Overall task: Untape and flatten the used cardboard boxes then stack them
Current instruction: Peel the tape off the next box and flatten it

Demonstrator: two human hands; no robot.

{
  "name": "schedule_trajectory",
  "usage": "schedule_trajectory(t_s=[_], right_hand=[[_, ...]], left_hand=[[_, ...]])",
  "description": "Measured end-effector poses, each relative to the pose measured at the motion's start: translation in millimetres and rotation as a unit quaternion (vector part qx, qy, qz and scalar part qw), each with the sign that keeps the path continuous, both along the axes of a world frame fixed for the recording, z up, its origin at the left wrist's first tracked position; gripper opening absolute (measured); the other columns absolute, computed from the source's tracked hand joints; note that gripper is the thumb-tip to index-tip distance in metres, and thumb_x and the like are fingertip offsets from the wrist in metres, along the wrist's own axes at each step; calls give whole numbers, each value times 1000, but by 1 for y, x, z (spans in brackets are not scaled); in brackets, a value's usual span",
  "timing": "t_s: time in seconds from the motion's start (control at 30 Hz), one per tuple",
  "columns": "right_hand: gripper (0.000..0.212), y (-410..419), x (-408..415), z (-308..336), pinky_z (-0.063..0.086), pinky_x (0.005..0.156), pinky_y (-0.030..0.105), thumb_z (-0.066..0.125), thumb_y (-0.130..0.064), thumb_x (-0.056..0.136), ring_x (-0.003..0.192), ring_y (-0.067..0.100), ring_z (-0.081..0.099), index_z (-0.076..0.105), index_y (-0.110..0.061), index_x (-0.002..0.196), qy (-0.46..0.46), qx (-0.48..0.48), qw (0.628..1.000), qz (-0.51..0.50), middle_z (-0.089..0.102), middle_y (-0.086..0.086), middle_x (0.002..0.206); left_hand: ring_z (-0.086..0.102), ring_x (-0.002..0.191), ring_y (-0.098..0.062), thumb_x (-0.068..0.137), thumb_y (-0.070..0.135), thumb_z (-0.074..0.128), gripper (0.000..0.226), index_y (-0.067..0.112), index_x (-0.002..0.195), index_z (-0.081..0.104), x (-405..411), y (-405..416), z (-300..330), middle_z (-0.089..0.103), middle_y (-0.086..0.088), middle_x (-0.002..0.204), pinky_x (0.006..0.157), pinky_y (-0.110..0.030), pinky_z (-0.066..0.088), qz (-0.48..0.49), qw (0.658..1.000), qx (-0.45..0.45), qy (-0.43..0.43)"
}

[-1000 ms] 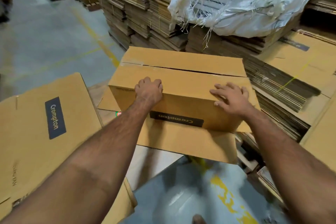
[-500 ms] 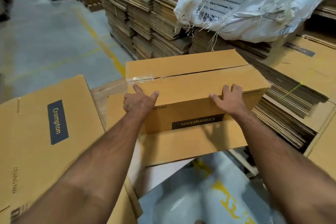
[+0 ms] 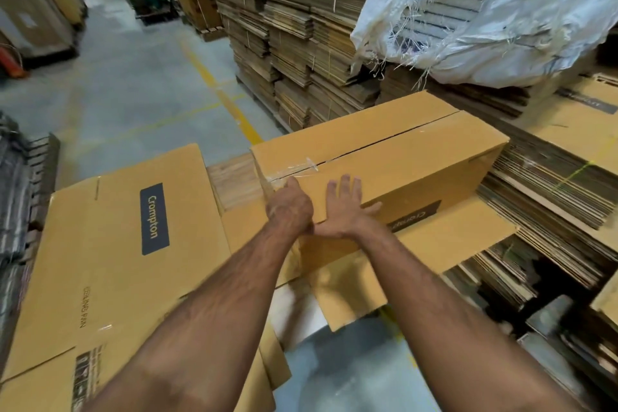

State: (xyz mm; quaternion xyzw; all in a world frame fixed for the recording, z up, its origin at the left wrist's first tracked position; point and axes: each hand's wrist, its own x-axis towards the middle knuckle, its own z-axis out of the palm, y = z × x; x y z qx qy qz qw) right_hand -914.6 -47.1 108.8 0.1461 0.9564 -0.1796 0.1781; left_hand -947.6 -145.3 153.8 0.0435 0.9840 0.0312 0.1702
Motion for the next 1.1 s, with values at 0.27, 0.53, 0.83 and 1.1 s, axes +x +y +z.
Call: schedule_trajectory(t_s=[0.27, 0.53, 0.83, 1.1], right_hand=[[113, -21, 15, -17, 7, 100, 85, 58, -70, 77, 150, 34, -14, 2, -14, 157, 89, 65, 994, 19, -10, 8, 164], [107, 53, 82, -3, 16, 112, 70, 54, -61, 75, 151, 24, -11, -1, -23, 158, 31, 71, 985, 156, -12, -3, 165], [102, 68, 92, -5, 9, 120, 60, 68, -45, 86, 150, 30, -16, -5, -34, 157, -8, 74, 984, 159, -18, 1, 164], [105, 101, 87, 20, -1, 119, 57, 69, -22, 89, 151, 33, -11, -11, -35, 155, -91, 216, 965, 117, -17, -3, 164]], left_hand=[[59, 111, -28, 96, 18, 50, 32, 20, 127, 49, 1, -26, -6, 61, -9, 121, 72, -34, 43, -82, 994, 38, 60], [-11, 147, -42, 88, 36, 65, 96, 28, 155, -4, -16, -24, -8, -14, -24, 159, 119, -56, 1, -261, 964, -46, 29], [11, 146, -44, 66, 84, 58, 114, 50, 148, -15, -40, -57, -2, -9, -17, 161, 114, -59, 25, -237, 961, -78, -116], [45, 126, -34, 78, 65, 67, 100, 38, 154, 8, -4, -12, -18, 39, -19, 138, 91, -38, 47, -219, 973, -79, -2]])
